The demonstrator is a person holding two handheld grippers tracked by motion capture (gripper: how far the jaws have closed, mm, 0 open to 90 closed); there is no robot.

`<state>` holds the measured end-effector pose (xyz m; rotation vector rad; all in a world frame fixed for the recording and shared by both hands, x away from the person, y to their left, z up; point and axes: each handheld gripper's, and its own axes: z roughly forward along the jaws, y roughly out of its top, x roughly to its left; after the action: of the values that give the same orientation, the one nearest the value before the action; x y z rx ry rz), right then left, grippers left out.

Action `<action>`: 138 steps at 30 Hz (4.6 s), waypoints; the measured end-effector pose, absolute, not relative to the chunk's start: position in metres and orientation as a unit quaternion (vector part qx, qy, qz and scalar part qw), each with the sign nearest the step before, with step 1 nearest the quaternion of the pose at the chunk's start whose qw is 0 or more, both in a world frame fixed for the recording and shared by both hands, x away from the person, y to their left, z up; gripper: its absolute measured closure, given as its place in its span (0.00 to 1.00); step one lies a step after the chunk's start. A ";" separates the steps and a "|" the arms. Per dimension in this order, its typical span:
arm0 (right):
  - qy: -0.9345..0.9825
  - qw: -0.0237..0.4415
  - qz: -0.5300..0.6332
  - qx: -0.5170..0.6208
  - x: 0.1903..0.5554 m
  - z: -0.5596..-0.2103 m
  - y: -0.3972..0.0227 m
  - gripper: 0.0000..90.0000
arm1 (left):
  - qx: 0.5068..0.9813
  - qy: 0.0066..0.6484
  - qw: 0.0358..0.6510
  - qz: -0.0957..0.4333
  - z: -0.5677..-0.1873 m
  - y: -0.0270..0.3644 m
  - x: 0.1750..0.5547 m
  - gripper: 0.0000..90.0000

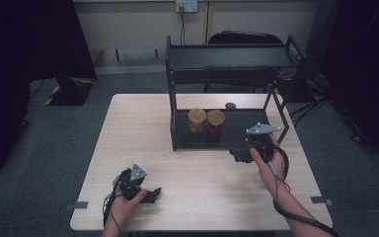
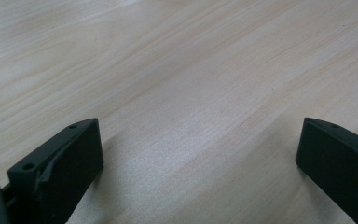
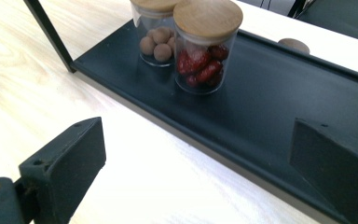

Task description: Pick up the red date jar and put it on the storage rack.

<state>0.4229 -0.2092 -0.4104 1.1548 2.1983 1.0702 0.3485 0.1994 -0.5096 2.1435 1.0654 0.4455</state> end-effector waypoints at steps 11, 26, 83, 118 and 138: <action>0.795 0.218 0.380 0.419 0.412 -0.416 -0.226 0.04 | 0.826 0.411 0.346 0.172 -0.510 0.199 0.349 0.00; 0.797 0.225 0.372 0.419 0.403 -0.420 -0.244 0.04 | 0.826 0.411 0.346 0.172 -0.510 0.199 0.349 0.00; 0.772 0.222 0.371 0.465 0.367 -0.466 -0.318 0.03 | 0.826 0.411 0.346 0.172 -0.510 0.199 0.349 0.00; 0.779 0.196 0.349 0.482 0.358 -0.503 -0.325 0.03 | 0.826 0.411 0.346 0.172 -0.510 0.199 0.348 0.00; 0.793 0.201 0.331 0.471 0.355 -0.509 -0.324 0.02 | 0.826 0.411 0.346 0.172 -0.510 0.199 0.348 0.00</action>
<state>0.3554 -0.3239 -0.5087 1.3161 2.2147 0.9235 0.3485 0.1993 -0.5097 2.1430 1.0660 0.4463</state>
